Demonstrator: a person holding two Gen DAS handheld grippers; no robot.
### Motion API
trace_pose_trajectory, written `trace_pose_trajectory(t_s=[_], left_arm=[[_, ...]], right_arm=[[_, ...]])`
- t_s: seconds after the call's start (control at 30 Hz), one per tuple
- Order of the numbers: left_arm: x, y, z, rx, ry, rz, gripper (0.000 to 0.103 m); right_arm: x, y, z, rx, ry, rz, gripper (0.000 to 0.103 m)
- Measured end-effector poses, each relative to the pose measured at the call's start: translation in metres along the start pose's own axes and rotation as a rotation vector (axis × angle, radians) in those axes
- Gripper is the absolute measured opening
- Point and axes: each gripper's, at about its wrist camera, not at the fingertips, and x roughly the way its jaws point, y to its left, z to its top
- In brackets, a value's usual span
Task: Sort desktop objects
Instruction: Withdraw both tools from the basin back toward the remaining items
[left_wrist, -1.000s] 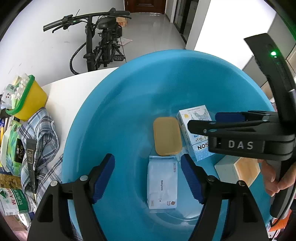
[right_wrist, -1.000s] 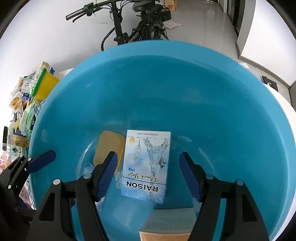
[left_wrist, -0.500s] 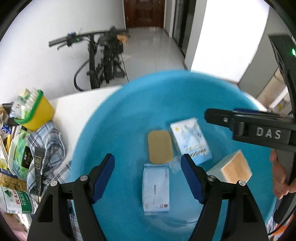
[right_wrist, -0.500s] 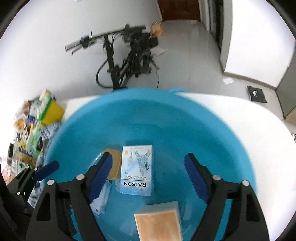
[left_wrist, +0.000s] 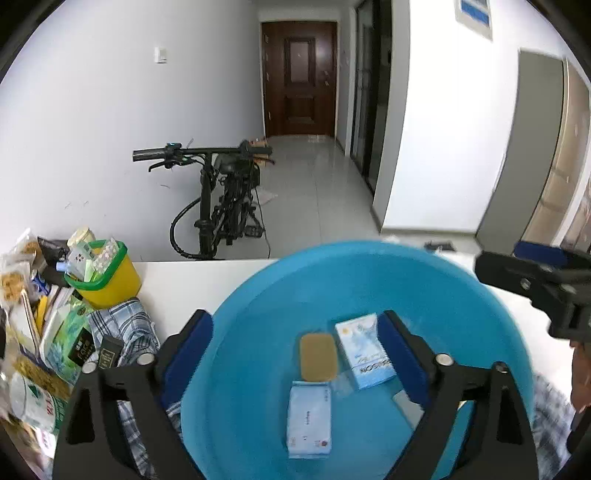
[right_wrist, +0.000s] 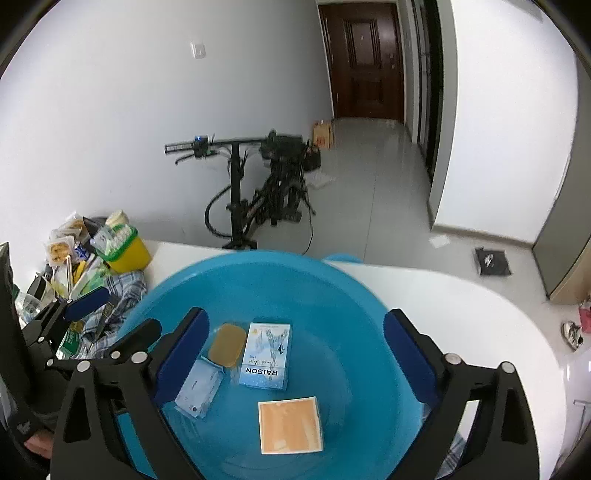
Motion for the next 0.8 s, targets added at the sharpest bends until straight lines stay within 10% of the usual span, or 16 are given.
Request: trace_pose_trajectory(t_s=[0.8], left_arm=[[-0.164,0.015,-0.009,0.023,-0.375,0.064,0.103]], right_arm=[[-0.151,0.025,-0.034,-0.06,-0.238,-0.041,0.102]])
